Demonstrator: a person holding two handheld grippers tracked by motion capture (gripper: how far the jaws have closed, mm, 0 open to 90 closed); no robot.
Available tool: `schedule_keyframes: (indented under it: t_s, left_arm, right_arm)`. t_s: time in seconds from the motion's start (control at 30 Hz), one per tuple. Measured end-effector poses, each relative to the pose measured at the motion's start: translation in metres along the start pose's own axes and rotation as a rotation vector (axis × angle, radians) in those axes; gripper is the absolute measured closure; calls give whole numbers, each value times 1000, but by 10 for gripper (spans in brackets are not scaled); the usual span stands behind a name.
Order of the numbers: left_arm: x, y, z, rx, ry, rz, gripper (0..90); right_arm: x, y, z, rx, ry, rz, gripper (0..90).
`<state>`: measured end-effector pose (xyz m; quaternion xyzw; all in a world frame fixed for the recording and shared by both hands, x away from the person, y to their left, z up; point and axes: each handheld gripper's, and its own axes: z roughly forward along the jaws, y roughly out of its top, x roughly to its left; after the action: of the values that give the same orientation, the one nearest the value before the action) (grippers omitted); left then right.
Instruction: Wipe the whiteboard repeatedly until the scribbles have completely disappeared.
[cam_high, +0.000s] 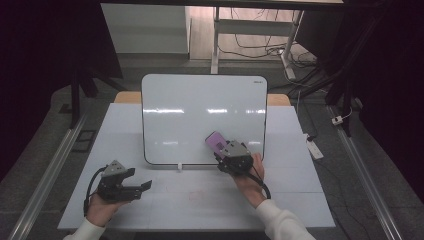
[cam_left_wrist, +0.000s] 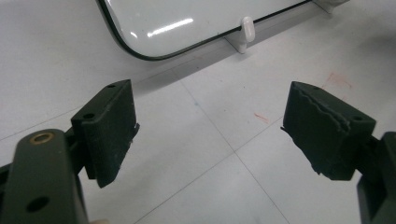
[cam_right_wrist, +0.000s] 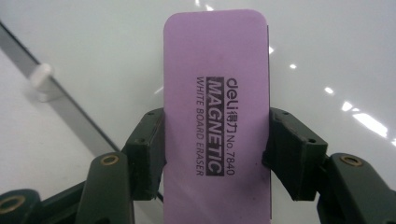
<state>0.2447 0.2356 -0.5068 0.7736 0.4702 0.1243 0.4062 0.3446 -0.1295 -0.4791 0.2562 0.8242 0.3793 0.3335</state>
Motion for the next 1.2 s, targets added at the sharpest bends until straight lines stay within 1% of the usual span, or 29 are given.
schedule_keyframes:
  t_s: [0.2,0.27,0.37,0.5,0.6,0.73,0.9,1.0,1.2]
  left_arm:
    - [0,0,0,1,0,0,182]
    - [-1,0,1,1,-2,-1,182]
    - [-1,1,1,2,-1,-1,182]
    - [-1,1,2,-1,0,-2,181]
    - [-1,2,3,3,-3,-5,181]
    - [-3,3,3,-1,-4,0,181]
    - [-4,4,4,-3,-8,-3,180]
    - [-5,5,5,-6,-13,-5,180]
    - [-10,9,4,-37,-22,-7,182]
  right_arm:
    - [-26,-7,-11,-5,-60,53,410]
    - [-31,-9,-13,-7,-69,68,410]
    - [-34,-11,-15,-13,-60,88,410]
    - [-32,-10,-23,-49,-27,89,410]
    - [-27,-7,-28,-67,19,93,410]
    - [-20,-7,-31,-84,90,126,410]
    - [-17,-9,-36,-100,151,173,409]
    - [-15,-11,-38,-112,178,198,410]
    - [-8,-13,-36,-134,210,203,409]
